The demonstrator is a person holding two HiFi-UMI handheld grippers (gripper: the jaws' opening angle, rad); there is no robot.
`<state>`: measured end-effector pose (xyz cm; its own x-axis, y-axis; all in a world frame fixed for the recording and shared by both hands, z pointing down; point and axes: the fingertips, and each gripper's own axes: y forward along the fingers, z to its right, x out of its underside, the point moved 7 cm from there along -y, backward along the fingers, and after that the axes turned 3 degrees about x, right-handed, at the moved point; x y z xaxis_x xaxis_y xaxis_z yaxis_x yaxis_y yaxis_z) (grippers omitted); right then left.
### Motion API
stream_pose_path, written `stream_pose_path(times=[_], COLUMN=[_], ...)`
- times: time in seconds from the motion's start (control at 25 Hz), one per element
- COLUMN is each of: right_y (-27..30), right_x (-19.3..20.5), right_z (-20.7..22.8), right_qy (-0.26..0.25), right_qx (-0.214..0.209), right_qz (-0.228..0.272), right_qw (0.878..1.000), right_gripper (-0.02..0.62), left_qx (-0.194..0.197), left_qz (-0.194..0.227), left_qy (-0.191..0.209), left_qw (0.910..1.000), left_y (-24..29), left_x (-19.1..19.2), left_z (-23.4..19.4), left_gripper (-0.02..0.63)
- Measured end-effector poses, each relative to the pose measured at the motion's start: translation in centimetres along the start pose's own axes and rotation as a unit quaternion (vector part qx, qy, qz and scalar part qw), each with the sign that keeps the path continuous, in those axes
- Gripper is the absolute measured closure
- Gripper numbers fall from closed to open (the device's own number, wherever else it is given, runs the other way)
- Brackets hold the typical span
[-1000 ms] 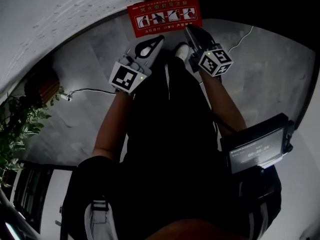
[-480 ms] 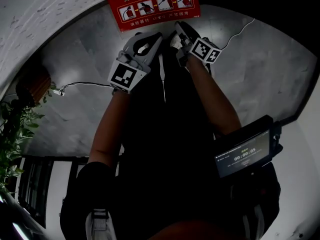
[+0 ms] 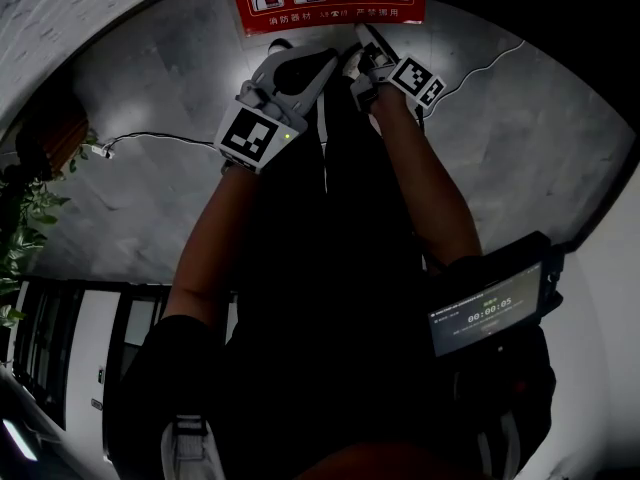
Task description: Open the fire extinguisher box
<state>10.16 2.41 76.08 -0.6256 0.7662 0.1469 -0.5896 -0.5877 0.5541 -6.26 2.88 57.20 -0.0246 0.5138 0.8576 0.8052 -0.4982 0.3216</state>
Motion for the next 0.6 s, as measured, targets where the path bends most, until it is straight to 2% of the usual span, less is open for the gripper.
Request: stream_pose_path(times=[0.32, 0.4, 0.6], right_y=[1.6, 1.6, 1.1], right_x=[-0.2, -0.2, -0.1], right_z=[1.5, 1.7, 1.3], right_qy=[0.071, 0.074, 0.077], right_qx=[-0.007, -0.009, -0.023], right_qz=[0.007, 0.007, 0.012], right_qw=[0.997, 0.997, 0.997], right_gripper=[0.429, 0.482, 0.494], left_qx=[0.005, 0.005, 0.008], left_qz=[0.002, 0.003, 0.006], left_qy=[-0.009, -0.013, -0.005], left_qw=[0.9999, 0.9999, 0.9999], left_y=[0.0, -0.1, -0.3], left_x=[0.6, 0.4, 0.7], left_z=[0.8, 1.1, 1.5], left_gripper=[0.603, 0.603, 0.603])
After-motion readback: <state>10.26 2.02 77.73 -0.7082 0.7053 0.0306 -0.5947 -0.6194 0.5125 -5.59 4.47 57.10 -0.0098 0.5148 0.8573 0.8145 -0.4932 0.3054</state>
